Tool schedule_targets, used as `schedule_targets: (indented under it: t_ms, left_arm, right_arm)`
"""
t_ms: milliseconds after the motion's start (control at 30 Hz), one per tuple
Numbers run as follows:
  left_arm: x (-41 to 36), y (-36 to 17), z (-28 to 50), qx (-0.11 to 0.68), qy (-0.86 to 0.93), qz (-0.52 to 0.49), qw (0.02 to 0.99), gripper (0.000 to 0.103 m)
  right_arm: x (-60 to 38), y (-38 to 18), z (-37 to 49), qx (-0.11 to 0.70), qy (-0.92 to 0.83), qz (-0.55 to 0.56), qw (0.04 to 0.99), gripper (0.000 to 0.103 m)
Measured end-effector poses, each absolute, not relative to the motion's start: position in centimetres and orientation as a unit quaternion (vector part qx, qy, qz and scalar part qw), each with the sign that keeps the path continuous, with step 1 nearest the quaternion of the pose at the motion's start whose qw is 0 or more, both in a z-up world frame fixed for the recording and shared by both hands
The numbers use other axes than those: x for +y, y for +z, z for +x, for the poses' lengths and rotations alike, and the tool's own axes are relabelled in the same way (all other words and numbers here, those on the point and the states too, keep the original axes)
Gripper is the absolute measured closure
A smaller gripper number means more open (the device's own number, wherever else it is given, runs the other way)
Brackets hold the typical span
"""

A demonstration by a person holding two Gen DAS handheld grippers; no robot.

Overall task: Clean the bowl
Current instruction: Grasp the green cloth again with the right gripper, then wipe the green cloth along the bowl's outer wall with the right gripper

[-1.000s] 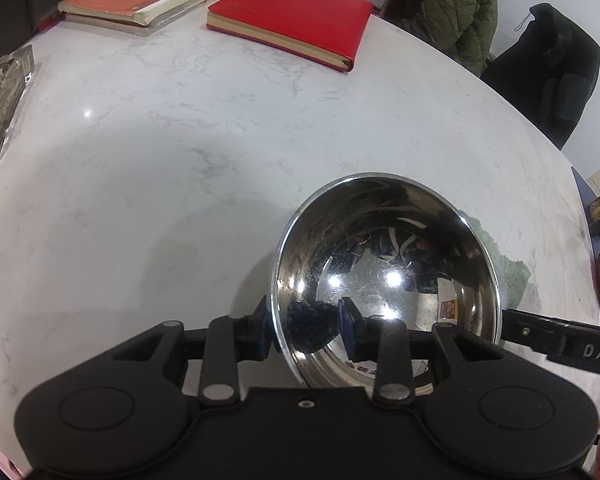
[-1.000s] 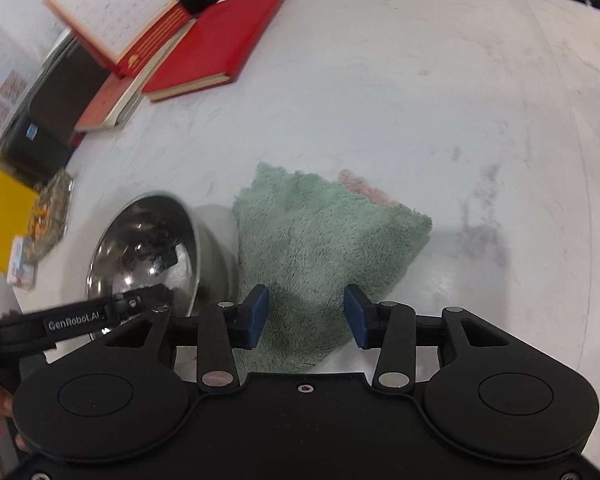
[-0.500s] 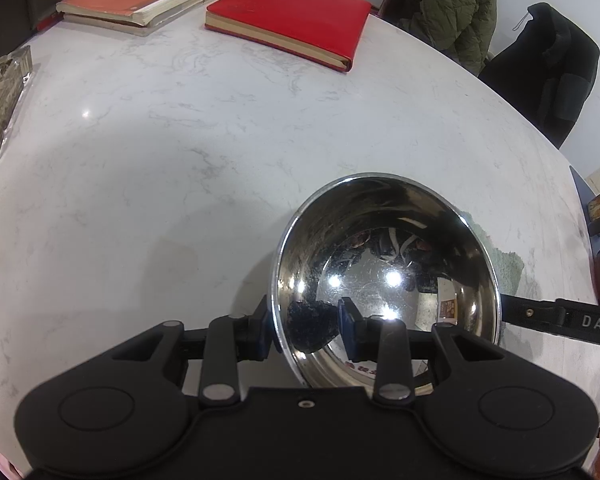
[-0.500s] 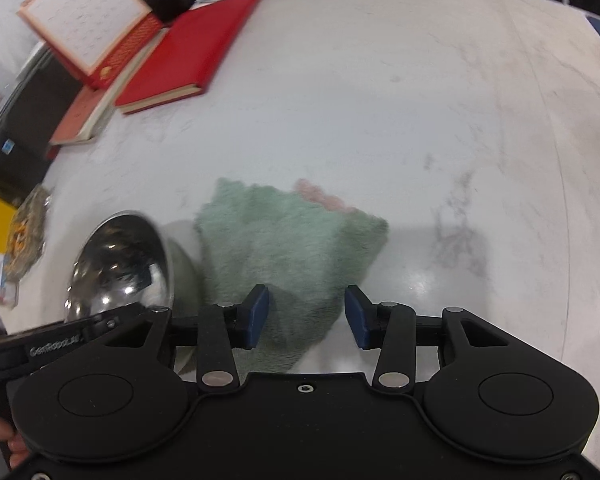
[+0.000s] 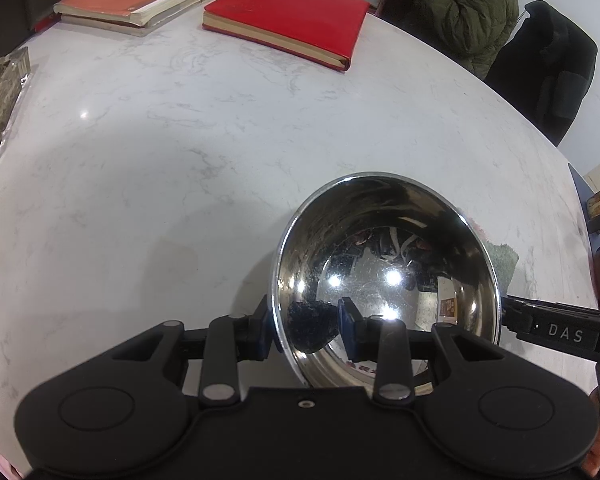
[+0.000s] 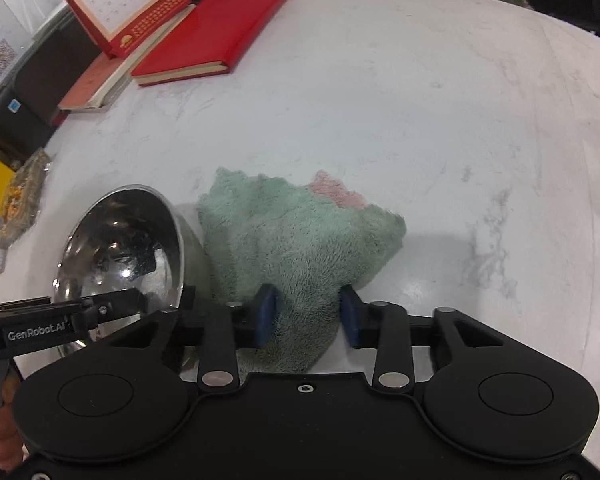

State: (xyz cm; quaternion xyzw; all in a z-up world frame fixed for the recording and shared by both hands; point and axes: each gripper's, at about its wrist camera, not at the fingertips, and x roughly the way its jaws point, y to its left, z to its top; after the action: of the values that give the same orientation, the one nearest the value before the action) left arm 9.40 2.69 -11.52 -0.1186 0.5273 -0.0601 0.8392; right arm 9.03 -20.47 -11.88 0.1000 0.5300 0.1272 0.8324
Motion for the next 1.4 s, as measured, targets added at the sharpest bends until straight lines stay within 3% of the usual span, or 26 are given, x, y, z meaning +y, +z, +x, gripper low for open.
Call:
schedule_targets:
  t_ms: [367, 1167, 1400]
  left_arm:
    - [2.6, -11.5, 9.4, 0.527, -0.060, -0.118, 0.839, 0.072]
    - [2.3, -11.5, 9.4, 0.527, -0.058, -0.119, 0.840, 0.072]
    - [2.4, -11.6, 9.3, 0.524, -0.059, -0.118, 0.841, 0.072]
  right_arm:
    - [-24.2, -9.7, 7.9, 0.489, 0.156, 0.223, 0.829, 0.083]
    - [-21.1, -8.0, 6.1, 0.506, 0.217, 0.188, 0.813, 0.083]
    - [-20.6, -7.5, 8.9, 0.491, 0.207, 0.177, 0.827, 0.083]
